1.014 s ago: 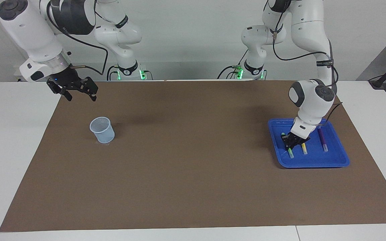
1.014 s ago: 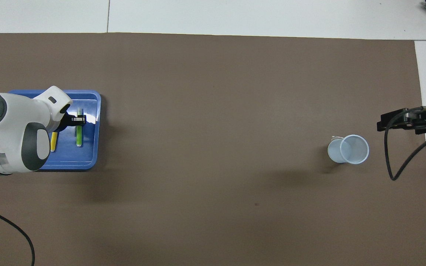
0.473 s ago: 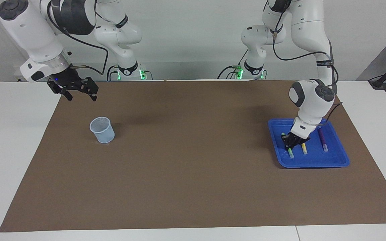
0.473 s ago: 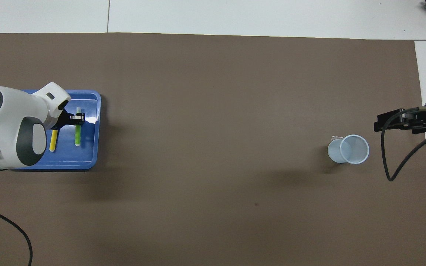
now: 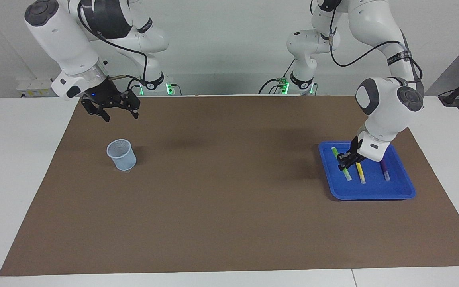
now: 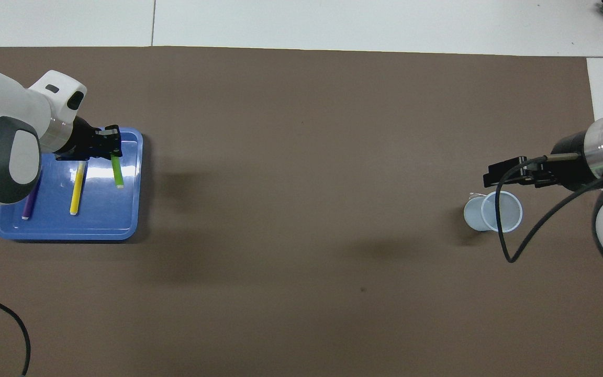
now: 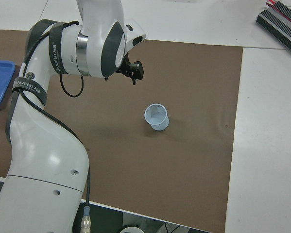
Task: Transfer and insert pens with both arms
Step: 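Lift the green pen with the left gripper while the right gripper approaches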
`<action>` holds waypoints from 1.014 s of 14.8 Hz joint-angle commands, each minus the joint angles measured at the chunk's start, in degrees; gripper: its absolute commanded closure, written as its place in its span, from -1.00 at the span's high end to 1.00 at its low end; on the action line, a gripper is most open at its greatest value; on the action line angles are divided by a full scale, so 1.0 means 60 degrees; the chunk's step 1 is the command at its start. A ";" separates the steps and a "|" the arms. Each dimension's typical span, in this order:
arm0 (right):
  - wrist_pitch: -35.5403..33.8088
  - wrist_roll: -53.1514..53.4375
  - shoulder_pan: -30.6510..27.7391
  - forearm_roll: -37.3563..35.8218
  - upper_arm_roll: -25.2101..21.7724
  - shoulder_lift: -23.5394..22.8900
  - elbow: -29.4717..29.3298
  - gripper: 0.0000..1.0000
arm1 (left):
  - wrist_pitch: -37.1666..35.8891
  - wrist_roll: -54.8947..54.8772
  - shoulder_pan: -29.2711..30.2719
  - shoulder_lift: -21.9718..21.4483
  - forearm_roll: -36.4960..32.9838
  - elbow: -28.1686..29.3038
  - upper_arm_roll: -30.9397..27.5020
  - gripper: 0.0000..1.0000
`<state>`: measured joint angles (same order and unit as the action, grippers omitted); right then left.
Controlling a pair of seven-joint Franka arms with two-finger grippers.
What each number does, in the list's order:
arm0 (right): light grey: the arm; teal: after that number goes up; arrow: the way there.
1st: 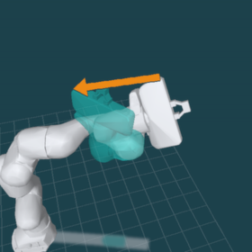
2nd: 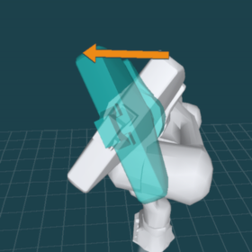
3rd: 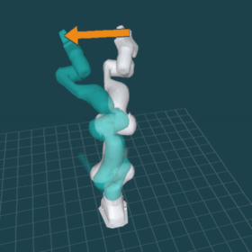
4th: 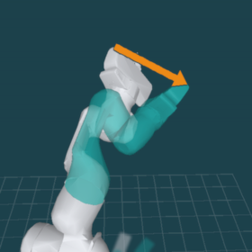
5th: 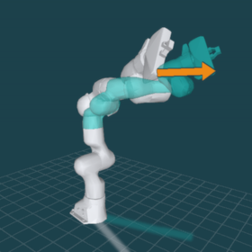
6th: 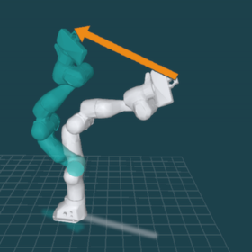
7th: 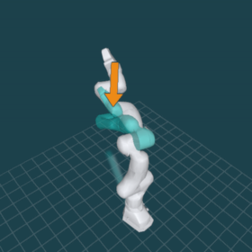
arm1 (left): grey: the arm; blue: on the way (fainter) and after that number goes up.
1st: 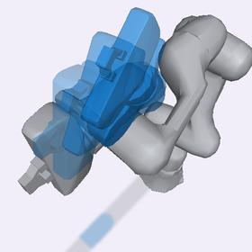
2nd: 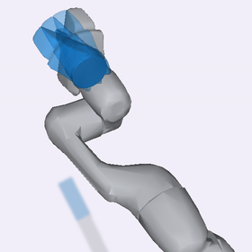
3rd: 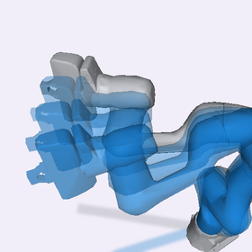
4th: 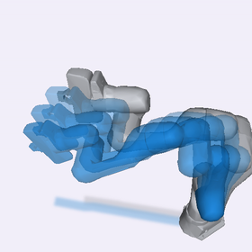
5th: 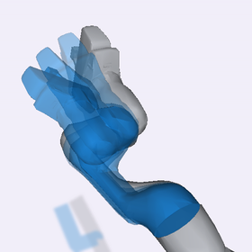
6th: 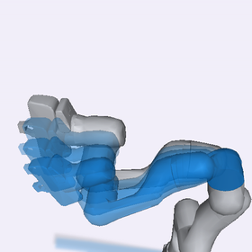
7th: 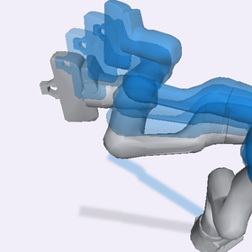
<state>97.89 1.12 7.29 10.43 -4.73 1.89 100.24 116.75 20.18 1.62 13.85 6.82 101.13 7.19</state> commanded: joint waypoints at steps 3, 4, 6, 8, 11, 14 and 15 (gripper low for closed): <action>0.1013 0.0323 0.0366 0.1438 0.0158 0.0651 0.1237 1.00 | -0.0735 0.3660 -0.0095 -0.0579 0.1087 -0.0112 0.0500 -1.00; 0.1101 0.0616 0.0411 0.1861 0.0158 0.0651 0.1252 1.00 | -0.0868 0.4379 -0.0095 -0.0696 0.1336 -0.0083 0.0617 -1.00; 0.1421 0.1071 0.0673 0.2231 0.0158 0.0637 0.1296 1.00 | -0.1029 0.5770 -0.0240 -0.0930 0.1645 0.0005 0.0677 -1.00; 0.1964 0.1801 0.1142 0.2435 0.0173 0.0651 0.1486 1.00 | -0.1074 0.7381 -0.0460 -0.1063 0.1676 0.0108 0.0677 -1.00; 0.3353 0.3468 0.2049 0.3299 0.0173 0.0622 0.1881 1.00 | -0.1059 1.0092 -0.0987 -0.1151 0.1895 0.0108 0.0677 -1.00; 0.4307 0.5024 0.2564 0.4118 0.0173 0.0490 0.1926 1.00 | -0.1117 1.1181 -0.1208 -0.1268 0.2727 0.0137 0.0677 -1.00; 0.4542 0.5187 0.2666 0.4426 0.0173 0.0403 0.1926 1.00 | -0.1263 1.1226 -0.1208 -0.1297 0.3079 0.0137 0.0677 -1.00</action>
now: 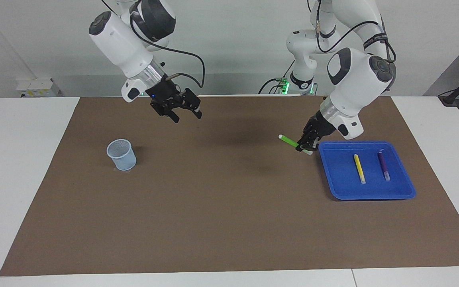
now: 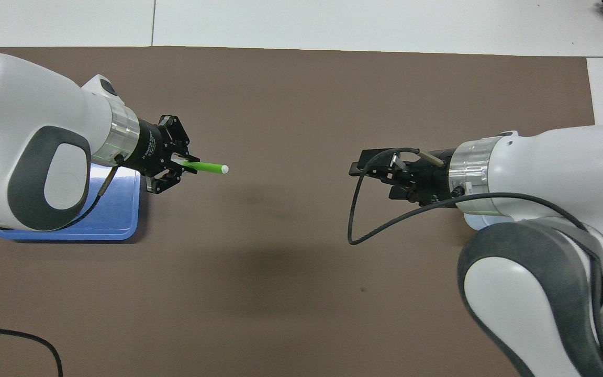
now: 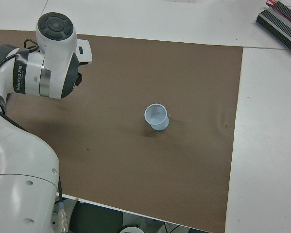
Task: Transfer and insert pens with both arms
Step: 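Lift the green pen with the left gripper while the right gripper approaches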
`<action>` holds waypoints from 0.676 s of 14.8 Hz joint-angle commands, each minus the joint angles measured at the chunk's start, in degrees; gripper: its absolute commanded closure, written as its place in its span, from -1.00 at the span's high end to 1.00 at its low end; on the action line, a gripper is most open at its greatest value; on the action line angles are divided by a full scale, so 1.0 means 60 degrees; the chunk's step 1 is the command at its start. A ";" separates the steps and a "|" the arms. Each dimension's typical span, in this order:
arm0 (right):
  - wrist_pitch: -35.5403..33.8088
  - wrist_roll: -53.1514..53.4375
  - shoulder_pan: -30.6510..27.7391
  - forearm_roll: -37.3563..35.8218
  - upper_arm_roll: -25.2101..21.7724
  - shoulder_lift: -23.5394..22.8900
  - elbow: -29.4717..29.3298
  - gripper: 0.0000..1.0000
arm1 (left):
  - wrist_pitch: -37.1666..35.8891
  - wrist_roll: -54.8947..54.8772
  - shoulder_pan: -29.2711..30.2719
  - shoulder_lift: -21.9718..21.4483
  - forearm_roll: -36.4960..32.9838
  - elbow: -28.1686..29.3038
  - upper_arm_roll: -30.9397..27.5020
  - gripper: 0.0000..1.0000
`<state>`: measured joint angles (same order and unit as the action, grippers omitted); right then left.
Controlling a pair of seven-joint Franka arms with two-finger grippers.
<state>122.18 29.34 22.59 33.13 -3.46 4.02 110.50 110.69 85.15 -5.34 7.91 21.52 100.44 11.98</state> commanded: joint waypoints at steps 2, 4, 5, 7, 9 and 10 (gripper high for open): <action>0.1020 0.0500 0.0232 0.1142 -0.0038 -0.0244 0.0202 1.00 | -0.0504 0.0384 -0.0033 -0.0351 0.1260 0.0267 -0.0122 -1.00; 0.1694 0.0514 0.0612 0.1581 -0.0038 -0.0493 0.0202 1.00 | -0.0549 0.0384 -0.0077 -0.0351 0.1407 0.0267 -0.0078 -1.00; 0.2045 0.0515 0.0803 0.1859 -0.0038 -0.0610 0.0188 1.00 | -0.0636 0.0370 -0.0092 -0.0365 0.1597 0.0267 -0.0063 -1.00; 0.2661 0.0645 0.1286 0.2096 -0.0053 -0.0801 0.0187 1.00 | -0.0754 0.0355 -0.0092 -0.0366 0.1818 0.0267 -0.0048 -1.00; 0.3174 0.1069 0.1638 0.2140 -0.0038 -0.1020 0.0086 1.00 | -0.0724 0.0355 -0.0194 -0.0424 0.1833 0.0282 0.0025 -1.00; 0.3409 0.1332 0.1828 0.2126 -0.0038 -0.1051 0.0070 1.00 | -0.0739 0.0370 -0.0209 -0.0424 0.1848 0.0296 0.0025 -1.00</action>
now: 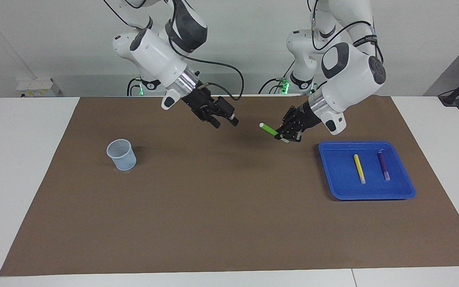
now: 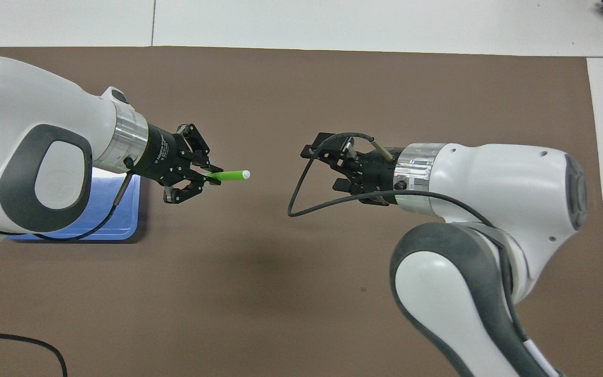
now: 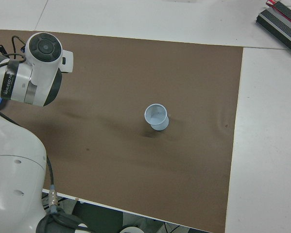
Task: Transfer and insert pens with both arms
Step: 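Lift the green pen with the left gripper while the right gripper approaches, then grasp the green pen tip with the right gripper, then open the left gripper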
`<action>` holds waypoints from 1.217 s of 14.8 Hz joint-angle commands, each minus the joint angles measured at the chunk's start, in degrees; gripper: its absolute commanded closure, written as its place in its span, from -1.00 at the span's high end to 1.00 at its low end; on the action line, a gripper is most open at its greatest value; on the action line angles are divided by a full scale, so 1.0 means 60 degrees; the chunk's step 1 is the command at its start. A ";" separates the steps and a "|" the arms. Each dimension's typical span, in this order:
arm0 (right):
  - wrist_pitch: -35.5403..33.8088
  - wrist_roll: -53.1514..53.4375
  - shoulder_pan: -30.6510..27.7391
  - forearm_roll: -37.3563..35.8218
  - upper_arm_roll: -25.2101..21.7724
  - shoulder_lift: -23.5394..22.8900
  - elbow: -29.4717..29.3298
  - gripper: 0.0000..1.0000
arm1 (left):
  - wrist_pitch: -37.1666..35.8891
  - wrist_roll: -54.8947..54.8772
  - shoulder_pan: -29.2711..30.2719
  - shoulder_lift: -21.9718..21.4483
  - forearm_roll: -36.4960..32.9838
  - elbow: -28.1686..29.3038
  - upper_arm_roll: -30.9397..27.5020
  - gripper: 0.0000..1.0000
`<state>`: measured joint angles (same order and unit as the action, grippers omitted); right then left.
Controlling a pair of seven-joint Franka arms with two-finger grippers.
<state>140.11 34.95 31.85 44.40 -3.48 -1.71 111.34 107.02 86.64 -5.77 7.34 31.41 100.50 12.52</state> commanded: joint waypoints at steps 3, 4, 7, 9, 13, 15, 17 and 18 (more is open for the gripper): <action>0.0642 0.0635 0.0711 0.0246 -0.0035 -0.0126 -0.0055 1.00 | -0.0142 0.0120 -0.0123 -0.0344 0.0330 0.0316 -0.0064 -1.00; 0.0642 0.0635 0.0799 0.0261 -0.0035 -0.0111 -0.0070 1.00 | -0.0142 0.0135 -0.0108 -0.0344 0.0360 0.0316 -0.0064 -1.00; 0.1049 0.0693 0.1046 0.0246 0.0009 -0.0242 -0.0128 0.99 | -0.0156 0.0135 -0.0035 -0.0359 0.0594 0.0331 -0.0064 -1.00; 0.1912 0.1087 0.1515 0.0246 0.0024 -0.0506 -0.0158 0.99 | -0.0200 0.0135 -0.0020 -0.0388 0.0609 0.0374 -0.0064 -1.00; 0.2312 0.1133 0.1825 0.0246 0.0024 -0.0887 -0.0348 0.99 | -0.0230 0.0135 -0.0020 -0.0403 0.0682 0.0375 -0.0064 -1.00; 0.2297 0.1103 0.1825 0.0246 0.0024 -0.0888 -0.0334 0.88 | -0.0259 0.0135 -0.0020 -0.0403 0.0682 0.0375 -0.0064 -1.00; 0.2312 0.1060 0.1767 0.0246 0.0009 -0.0902 -0.0348 0.72 | -0.0288 0.0135 -0.0020 -0.0403 0.0682 0.0375 -0.0064 -1.00; 0.2312 0.1060 0.1752 0.0246 0.0024 -0.0902 -0.0363 0.68 | -0.0303 0.0135 -0.0020 -0.0388 0.0682 0.0360 -0.0064 -1.00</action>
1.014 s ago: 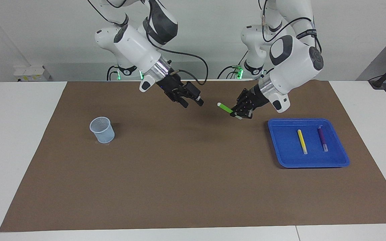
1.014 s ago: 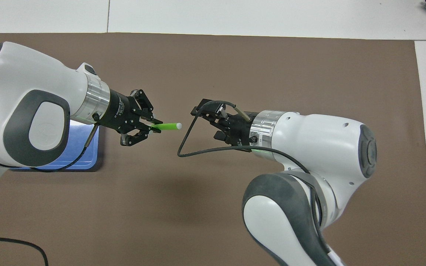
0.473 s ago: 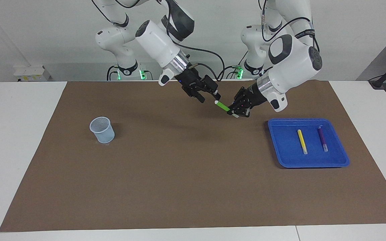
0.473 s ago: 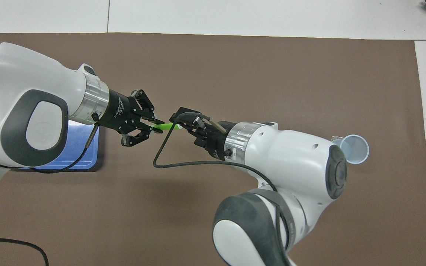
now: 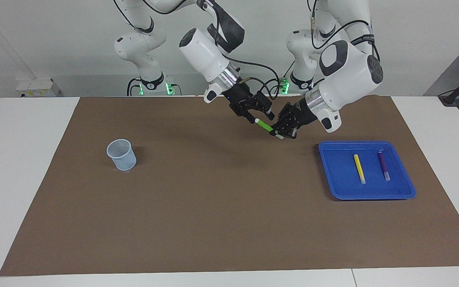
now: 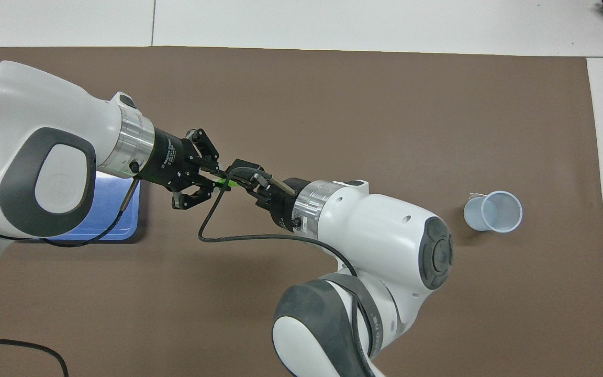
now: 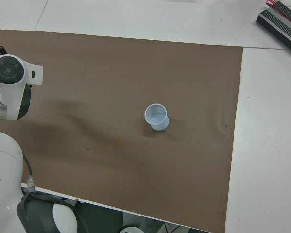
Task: Transfer and insert pens with both arms
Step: 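Grasp the green pen tip with the right gripper, then open the left gripper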
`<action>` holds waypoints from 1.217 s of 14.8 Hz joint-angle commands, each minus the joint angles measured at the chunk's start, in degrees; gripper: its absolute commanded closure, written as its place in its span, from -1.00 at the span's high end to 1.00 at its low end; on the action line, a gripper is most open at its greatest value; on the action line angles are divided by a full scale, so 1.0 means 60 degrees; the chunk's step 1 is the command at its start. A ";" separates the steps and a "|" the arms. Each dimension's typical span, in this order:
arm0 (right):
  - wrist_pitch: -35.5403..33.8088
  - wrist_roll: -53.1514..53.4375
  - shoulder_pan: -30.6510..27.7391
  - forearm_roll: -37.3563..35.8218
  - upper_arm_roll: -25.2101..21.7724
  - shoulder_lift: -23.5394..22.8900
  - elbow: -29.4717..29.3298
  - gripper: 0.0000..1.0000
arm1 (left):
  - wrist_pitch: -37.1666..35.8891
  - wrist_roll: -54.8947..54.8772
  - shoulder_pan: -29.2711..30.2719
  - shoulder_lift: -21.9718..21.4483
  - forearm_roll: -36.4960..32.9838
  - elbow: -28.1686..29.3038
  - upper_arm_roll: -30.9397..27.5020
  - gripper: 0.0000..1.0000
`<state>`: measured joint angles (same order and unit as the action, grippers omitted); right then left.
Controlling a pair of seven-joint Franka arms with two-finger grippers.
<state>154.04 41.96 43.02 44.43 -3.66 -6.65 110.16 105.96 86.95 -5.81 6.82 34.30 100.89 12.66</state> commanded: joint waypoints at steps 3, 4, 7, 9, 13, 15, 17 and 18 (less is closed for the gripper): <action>0.0006 -0.0094 -0.0094 0.0242 0.0053 -0.0093 -0.0225 0.43 | -0.0141 0.0084 -0.0012 -0.0317 0.0201 0.0295 -0.0088 -1.00; 0.0005 -0.0094 -0.0094 0.0227 0.0053 -0.0093 -0.0225 0.38 | -0.0170 0.0084 -0.0012 -0.0317 0.0201 0.0280 -0.0088 -1.00; -0.0024 -0.0094 -0.0094 0.0242 0.0039 -0.0093 -0.0225 -0.16 | -0.0243 0.0084 -0.0012 -0.0317 0.0201 0.0265 -0.0103 -1.00; -0.0053 -0.0094 -0.0080 0.0242 0.0053 -0.0093 -0.0211 -0.60 | -0.0272 0.0069 -0.0012 -0.0317 0.0187 0.0265 -0.0103 -1.00; -0.0097 -0.0079 -0.0080 0.0242 0.0053 -0.0093 -0.0211 -1.00 | -0.0375 0.0025 -0.0012 -0.0317 0.0187 0.0251 -0.0118 -1.00; -0.0097 -0.0079 -0.0109 0.0242 0.0053 -0.0093 -0.0211 -1.00 | -0.0375 0.0040 -0.0012 -0.0317 0.0187 0.0251 -0.0118 -1.00; -0.0097 -0.0094 -0.0167 0.0242 0.0053 -0.0093 -0.0211 -1.00 | -0.0375 0.0011 -0.0012 -0.0317 0.0187 0.0265 -0.0118 -1.00; -0.0097 -0.0094 -0.0182 0.0242 0.0039 -0.0093 -0.0211 -1.00 | -0.0375 -0.0062 -0.0012 -0.0317 0.0187 0.0265 -0.0118 -1.00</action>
<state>153.73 41.96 42.95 44.43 -3.64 -6.69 109.66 104.85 86.90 -5.76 6.69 34.34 100.89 12.49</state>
